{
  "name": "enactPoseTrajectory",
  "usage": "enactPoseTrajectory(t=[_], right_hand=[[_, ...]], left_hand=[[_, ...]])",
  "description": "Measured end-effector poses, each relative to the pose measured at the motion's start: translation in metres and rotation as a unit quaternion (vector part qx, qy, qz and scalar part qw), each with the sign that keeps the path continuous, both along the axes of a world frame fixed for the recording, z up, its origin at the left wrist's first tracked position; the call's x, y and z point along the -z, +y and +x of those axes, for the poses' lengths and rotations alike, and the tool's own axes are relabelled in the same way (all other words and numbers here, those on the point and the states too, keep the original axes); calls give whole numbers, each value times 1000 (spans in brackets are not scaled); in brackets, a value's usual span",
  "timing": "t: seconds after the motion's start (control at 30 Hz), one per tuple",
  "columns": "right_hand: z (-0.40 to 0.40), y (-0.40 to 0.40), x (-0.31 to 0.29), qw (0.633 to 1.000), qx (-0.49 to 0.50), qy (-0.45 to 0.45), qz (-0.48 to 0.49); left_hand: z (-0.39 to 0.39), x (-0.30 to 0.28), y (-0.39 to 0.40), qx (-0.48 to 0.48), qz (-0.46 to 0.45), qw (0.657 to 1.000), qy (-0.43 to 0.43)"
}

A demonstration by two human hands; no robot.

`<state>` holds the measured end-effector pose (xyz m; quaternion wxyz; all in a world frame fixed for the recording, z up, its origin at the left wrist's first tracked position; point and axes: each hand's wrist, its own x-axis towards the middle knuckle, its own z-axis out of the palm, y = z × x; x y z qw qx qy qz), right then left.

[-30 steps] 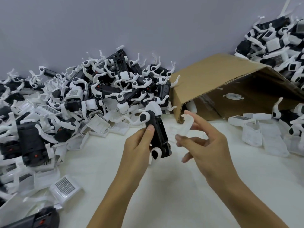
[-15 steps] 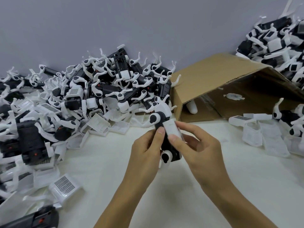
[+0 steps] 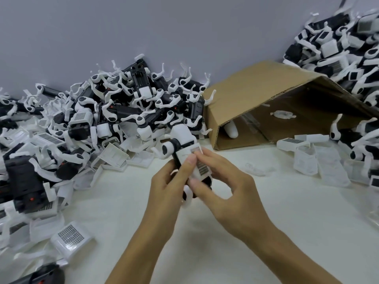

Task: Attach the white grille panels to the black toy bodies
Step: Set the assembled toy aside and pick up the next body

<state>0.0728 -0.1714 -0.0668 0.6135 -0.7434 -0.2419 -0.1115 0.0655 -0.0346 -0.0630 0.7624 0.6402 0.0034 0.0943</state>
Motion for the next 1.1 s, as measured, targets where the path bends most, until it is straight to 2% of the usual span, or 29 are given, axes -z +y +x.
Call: enactPoseTrajectory(t=[0.1,0.23,0.4,0.5,0.6,0.93,1.1], right_hand=[[4,-3,-7,989,9,94,117],[12,-9,-16,984,12,143,106],[10,-5,-13,989,27,133,63],[8,-3,-9,995,75,57,25],[4,-3,-9,995,87,18,39],[-2,0,-9,990,64,66,108],[-4,3,-10,990,43,79,107]], left_hand=[[2,-3,5,-14,-19,1000,-19],[-2,-5,1,32,5,998,-49],[-5,-6,-4,44,4,997,-61],[-6,-4,-12,9,17,998,-66],[-8,-6,-14,-13,7,997,-73],[-15,-14,-18,-32,14,994,-106],[-18,-17,-23,-71,21,991,-112]])
